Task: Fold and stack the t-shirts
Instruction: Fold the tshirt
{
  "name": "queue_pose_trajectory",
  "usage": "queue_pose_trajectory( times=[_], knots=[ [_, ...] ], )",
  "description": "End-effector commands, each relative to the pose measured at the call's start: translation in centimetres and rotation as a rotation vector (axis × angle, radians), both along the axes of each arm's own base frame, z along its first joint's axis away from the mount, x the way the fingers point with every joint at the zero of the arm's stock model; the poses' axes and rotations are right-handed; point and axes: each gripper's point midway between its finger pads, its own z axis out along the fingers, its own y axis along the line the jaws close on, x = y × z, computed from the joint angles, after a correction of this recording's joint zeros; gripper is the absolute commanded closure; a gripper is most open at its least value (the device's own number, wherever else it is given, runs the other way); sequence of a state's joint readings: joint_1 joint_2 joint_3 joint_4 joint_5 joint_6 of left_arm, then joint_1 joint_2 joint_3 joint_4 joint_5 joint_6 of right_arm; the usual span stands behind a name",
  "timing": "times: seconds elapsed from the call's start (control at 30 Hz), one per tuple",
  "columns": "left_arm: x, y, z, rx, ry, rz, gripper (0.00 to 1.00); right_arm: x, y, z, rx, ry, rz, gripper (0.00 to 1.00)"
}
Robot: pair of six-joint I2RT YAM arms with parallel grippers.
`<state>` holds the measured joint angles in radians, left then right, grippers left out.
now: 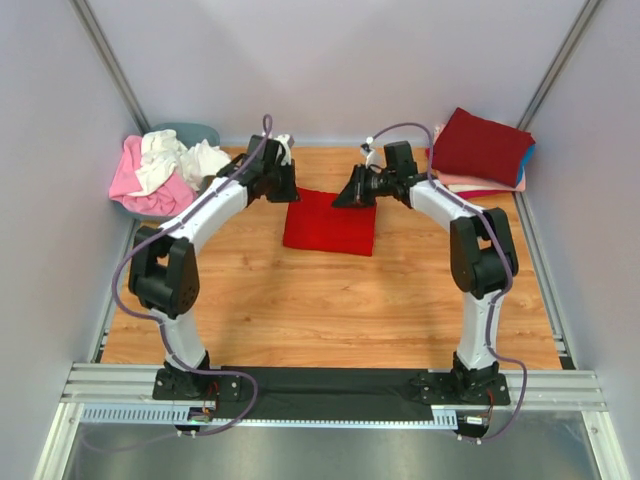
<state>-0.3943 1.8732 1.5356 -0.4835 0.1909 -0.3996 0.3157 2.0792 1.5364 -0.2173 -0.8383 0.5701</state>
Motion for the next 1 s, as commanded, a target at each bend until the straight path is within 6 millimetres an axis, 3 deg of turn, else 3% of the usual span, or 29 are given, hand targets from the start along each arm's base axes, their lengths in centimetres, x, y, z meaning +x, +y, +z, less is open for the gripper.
queue_pose_trajectory(
  times=[0.0, 0.2, 0.33, 0.57, 0.73, 0.97],
  knots=[
    [-1.4, 0.2, 5.5, -0.028, -0.086, 0.003, 1.00, -1.8, -0.1, 4.3, 0.008, -0.061, 0.026, 0.87],
    [-3.7, -0.1, 2.9, -0.078, -0.054, -0.025, 1.00, -4.9, -1.1, 0.5, -0.014, 0.008, 0.023, 0.89],
    [-4.7, 0.1, -0.5, -0.069, -0.006, -0.040, 1.00, -6.7, -2.1, -4.2, -0.058, 0.088, 0.015, 0.92],
    [-3.9, -0.3, -5.6, -0.055, 0.027, -0.046, 1.00, -6.0, -4.2, -10.0, -0.098, 0.162, -0.030, 0.99],
    [-3.4, -0.2, -8.3, -0.033, 0.054, -0.036, 1.00, -6.1, -5.6, -12.3, -0.105, 0.210, -0.044, 0.99],
    [-3.8, 2.8, -12.0, 0.030, 0.118, 0.014, 1.00, -6.4, -7.1, -14.8, -0.065, 0.272, -0.067, 1.00]
  ],
)
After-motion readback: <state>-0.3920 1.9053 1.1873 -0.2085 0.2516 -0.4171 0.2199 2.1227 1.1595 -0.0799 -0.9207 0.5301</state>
